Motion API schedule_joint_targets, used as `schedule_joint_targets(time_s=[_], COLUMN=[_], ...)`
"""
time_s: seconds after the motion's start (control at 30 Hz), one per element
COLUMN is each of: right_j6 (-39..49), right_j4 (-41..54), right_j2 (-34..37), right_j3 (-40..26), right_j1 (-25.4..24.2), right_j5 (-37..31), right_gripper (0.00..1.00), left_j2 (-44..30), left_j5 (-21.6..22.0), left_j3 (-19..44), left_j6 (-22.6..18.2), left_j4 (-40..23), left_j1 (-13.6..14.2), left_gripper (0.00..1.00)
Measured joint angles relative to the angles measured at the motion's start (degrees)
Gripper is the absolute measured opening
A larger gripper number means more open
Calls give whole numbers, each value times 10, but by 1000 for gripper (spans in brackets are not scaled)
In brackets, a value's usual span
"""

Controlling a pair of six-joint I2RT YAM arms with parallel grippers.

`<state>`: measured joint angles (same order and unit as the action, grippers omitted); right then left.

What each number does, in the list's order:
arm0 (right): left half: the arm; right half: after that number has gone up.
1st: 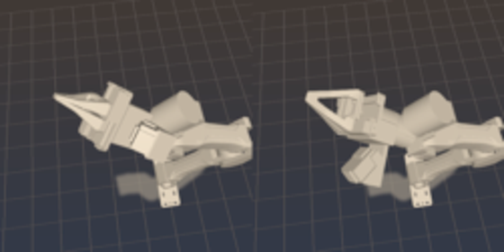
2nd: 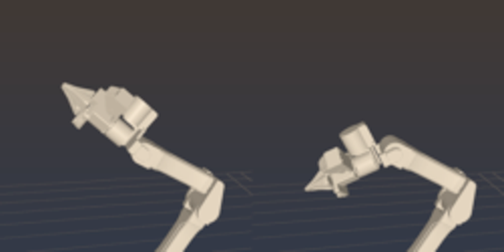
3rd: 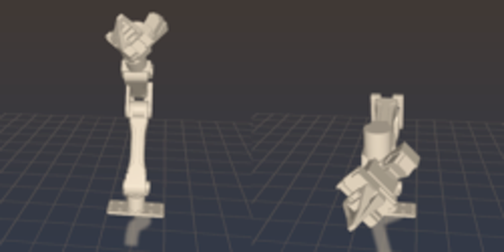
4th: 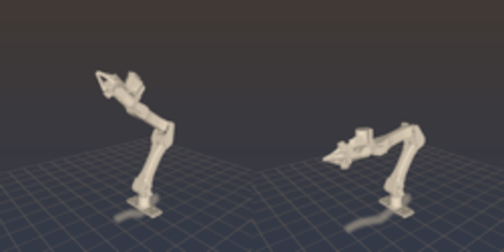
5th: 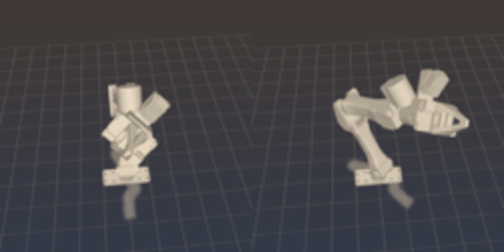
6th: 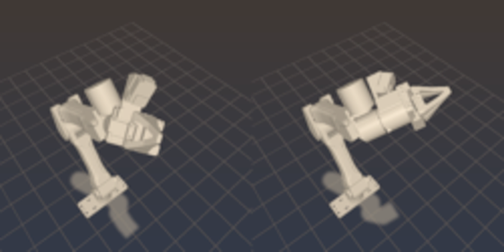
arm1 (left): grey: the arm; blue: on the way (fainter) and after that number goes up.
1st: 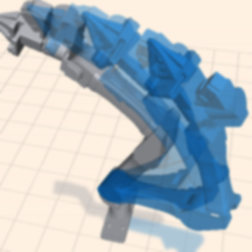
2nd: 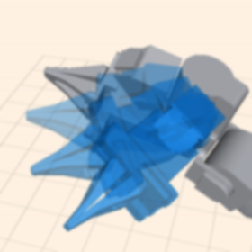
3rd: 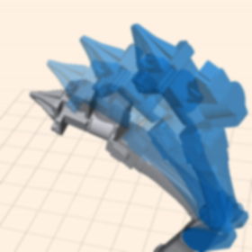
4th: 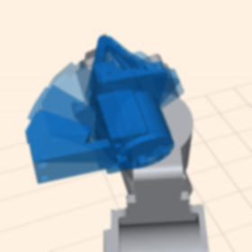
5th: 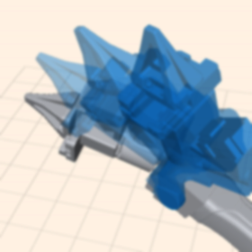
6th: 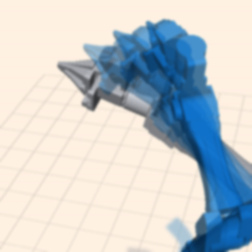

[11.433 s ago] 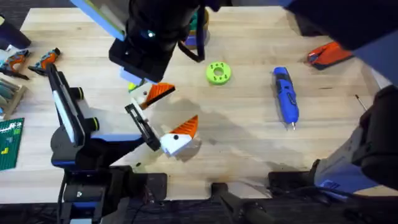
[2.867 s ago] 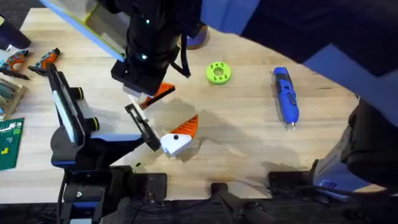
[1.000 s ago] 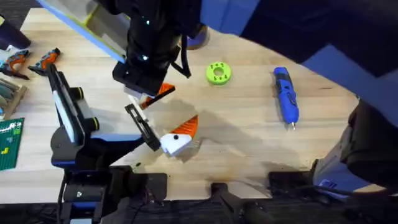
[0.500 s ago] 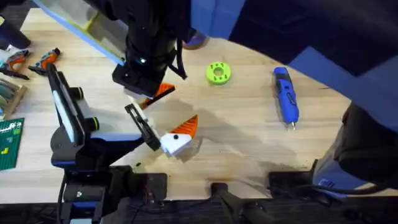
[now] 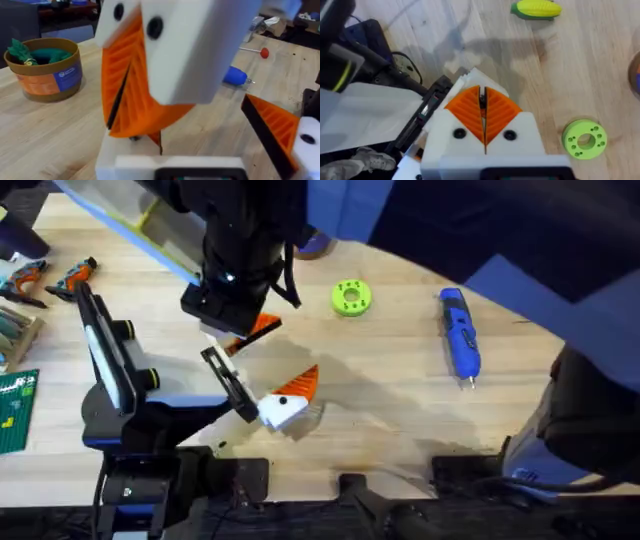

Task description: Pick up the gripper from the table and insert it into the empty holder that is missing its gripper. Then pick up a screw, insert it into the mounting hole, and use the screwdriver to tighten it. Finally, clean up the table by picking up the vegetable and placing it into the bucket.

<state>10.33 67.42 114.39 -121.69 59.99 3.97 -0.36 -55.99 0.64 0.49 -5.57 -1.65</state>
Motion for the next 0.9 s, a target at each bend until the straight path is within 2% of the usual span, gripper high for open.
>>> schedule_joint_targets(time_s=[0.9], right_j6=[9], right_j4=[9], right_j2=[0], right_j3=[0], right_j1=[-6], right_j5=[3], right_gripper=[6], left_j2=[0], left_j5=[0], left_j3=[0], left_j6=[1], left_j4=[0], left_j1=[0], left_gripper=[985])
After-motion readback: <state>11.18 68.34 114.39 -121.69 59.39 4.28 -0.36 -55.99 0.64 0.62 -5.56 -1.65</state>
